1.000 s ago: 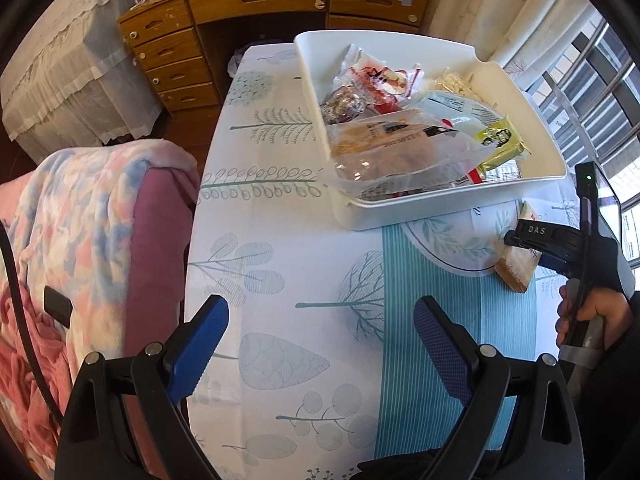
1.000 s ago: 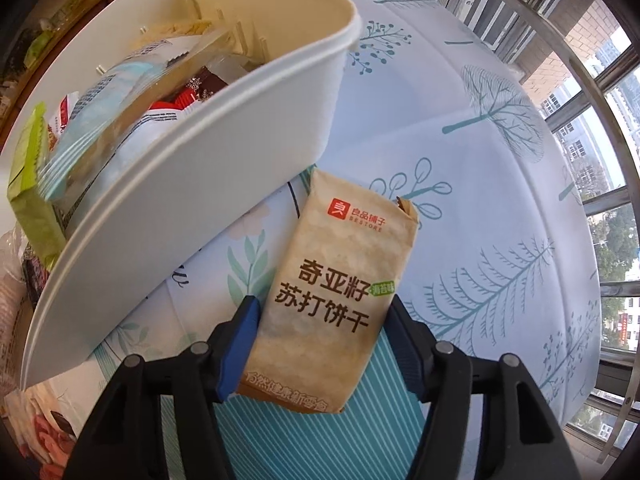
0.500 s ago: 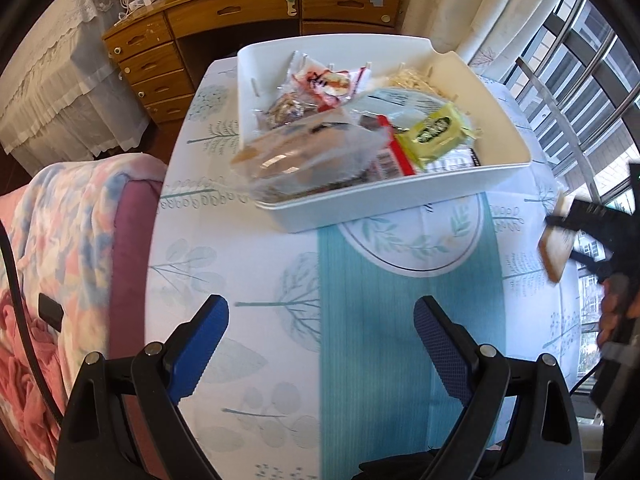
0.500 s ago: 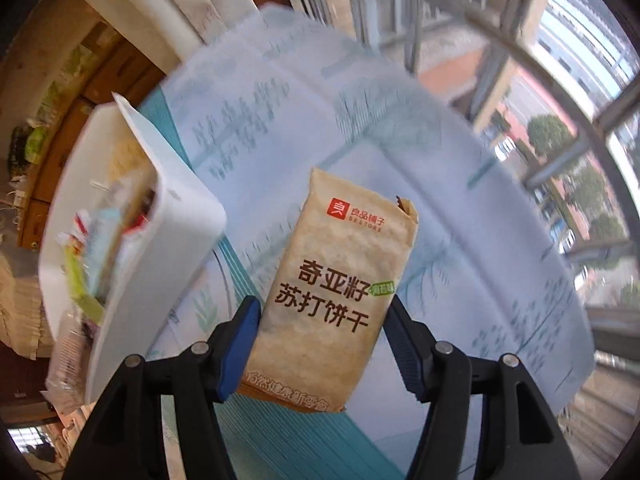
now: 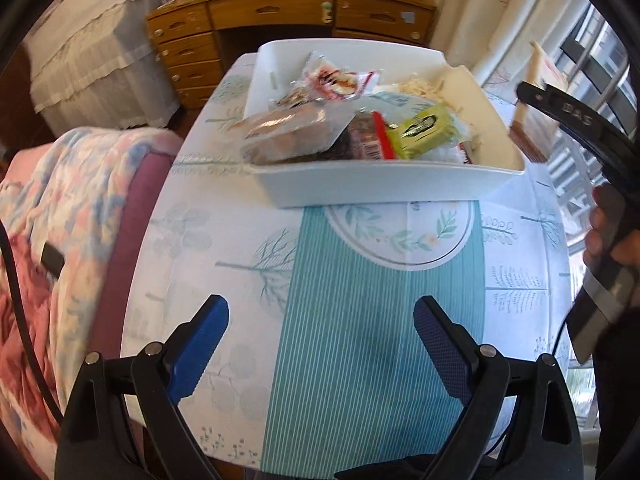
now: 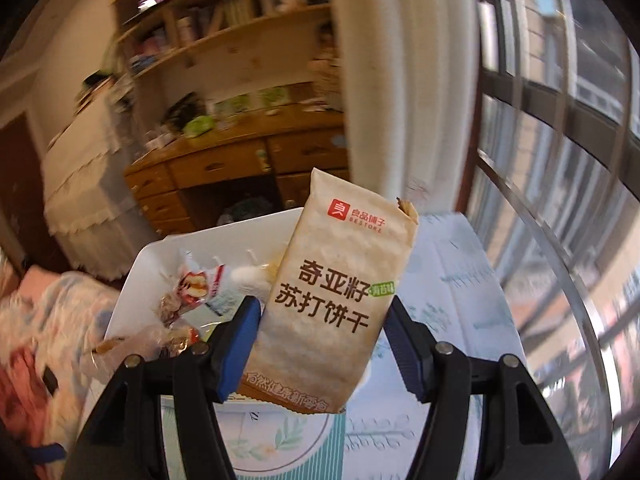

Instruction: Organize snacks

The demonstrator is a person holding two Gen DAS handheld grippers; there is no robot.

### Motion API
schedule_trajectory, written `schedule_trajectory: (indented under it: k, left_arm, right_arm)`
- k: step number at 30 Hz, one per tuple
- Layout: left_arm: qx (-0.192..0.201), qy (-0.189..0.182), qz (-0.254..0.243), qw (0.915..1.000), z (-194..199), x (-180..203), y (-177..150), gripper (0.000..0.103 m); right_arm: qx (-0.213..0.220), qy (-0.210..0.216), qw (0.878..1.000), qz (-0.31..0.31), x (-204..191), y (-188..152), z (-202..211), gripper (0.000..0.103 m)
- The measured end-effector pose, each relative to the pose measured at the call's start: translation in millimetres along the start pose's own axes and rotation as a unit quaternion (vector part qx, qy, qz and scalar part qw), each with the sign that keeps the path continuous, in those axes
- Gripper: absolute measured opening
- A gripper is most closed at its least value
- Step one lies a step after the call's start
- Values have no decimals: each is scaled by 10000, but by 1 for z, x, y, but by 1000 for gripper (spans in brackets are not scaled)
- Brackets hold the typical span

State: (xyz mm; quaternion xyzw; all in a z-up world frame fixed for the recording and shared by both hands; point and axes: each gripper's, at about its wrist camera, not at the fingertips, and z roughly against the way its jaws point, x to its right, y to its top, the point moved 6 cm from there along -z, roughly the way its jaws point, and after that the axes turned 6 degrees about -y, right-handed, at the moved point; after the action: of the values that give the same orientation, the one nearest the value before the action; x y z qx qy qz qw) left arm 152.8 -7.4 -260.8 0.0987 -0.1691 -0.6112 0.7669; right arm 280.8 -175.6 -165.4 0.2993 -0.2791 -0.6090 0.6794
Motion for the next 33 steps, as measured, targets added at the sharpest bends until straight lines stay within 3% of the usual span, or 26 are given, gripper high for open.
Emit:
schedule_trajectory:
  k: [3,6,8,13,17,23,27,33]
  left_arm:
    - [-67,134,202,9997,2,-10,-12,93]
    - [-166,267,358,9989,3,-20,-21,93]
    - [-169,325,401,9985,5,-25,-22,93]
    - [-96,268,263,9992,9,-31,-16,93]
    - [30,45,25,10000,16,-33,-10,93]
    - [170,-343,-385,9985,32,-46,-12,93]
    - [36,-808,-415,9959,41,-57,-20,93]
    - [-84,-1147,-659,9912,72,-69,-34,93]
  right_arm:
    - [42,394,9984,391,-24,-5,-8,64]
    - [32,491,9961,739,-39,-12,-15,67]
    - [21,544,9958,740,-43,-14,-14,76]
    - [-181,561,9969,521,-38,-28,-2,84]
    - [-505,260,9978,348,-27,-53,16,90]
    - [-1007,-76,9946,-222,-17,-100,69,91]
    - [-1067,-317,9927,-468,-19,-127,112,92]
    - [-1137,-427,9896,-766,-36,-142,178,96]
